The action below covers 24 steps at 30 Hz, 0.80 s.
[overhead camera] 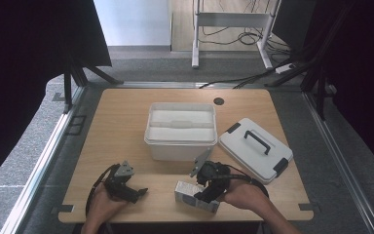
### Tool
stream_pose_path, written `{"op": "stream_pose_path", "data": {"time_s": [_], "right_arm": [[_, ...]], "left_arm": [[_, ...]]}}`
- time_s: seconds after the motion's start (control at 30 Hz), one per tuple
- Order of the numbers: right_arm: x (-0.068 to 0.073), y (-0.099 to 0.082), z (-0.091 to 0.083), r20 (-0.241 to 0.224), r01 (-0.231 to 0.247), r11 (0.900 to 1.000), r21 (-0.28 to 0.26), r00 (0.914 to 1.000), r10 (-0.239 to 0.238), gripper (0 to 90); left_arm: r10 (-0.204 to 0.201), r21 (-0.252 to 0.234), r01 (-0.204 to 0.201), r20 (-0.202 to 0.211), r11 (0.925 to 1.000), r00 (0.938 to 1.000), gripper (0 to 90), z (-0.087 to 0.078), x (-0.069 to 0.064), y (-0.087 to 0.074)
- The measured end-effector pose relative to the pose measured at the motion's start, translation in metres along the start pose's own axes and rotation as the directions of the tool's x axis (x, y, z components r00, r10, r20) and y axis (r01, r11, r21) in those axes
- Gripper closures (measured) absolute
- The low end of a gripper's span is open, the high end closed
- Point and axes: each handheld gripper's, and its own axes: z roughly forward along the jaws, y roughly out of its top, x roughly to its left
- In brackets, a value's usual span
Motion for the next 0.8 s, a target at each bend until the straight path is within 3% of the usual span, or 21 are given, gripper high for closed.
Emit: {"op": "stream_pose_path", "data": {"time_s": [0.2,0.4,0.5,0.63,0.8], "right_arm": [[-0.017,-0.011,0.000,0.002,-0.063,0.9975,-0.032,0.9980,0.063,42.3],[-0.038,-0.033,0.006,0.023,-0.156,0.9840,-0.086,0.9871,0.158,38.6],[-0.049,-0.046,0.010,0.047,-0.192,0.9737,-0.122,0.9788,0.199,35.5],[-0.063,-0.064,0.017,0.099,-0.240,0.9520,-0.190,0.9600,0.262,27.2],[-0.079,-0.077,0.025,0.139,-0.271,0.9267,-0.260,0.9393,0.314,13.1]], "left_arm": [[0.000,0.001,0.000,0.002,1.0000,1.0000,0.0,0.000,0.000,0.000],[-0.008,-0.005,0.008,0.007,1.0000,0.9999,0.3,-0.001,0.001,0.000],[-0.015,-0.011,0.015,0.025,0.9998,0.9996,2.1,-0.002,0.004,0.004],[-0.011,-0.068,0.014,0.042,0.9976,0.9991,3.1,-0.011,0.009,0.017],[0.024,-0.100,-0.018,0.064,0.9948,0.9977,2.0,-0.019,0.018,0.044]]}}
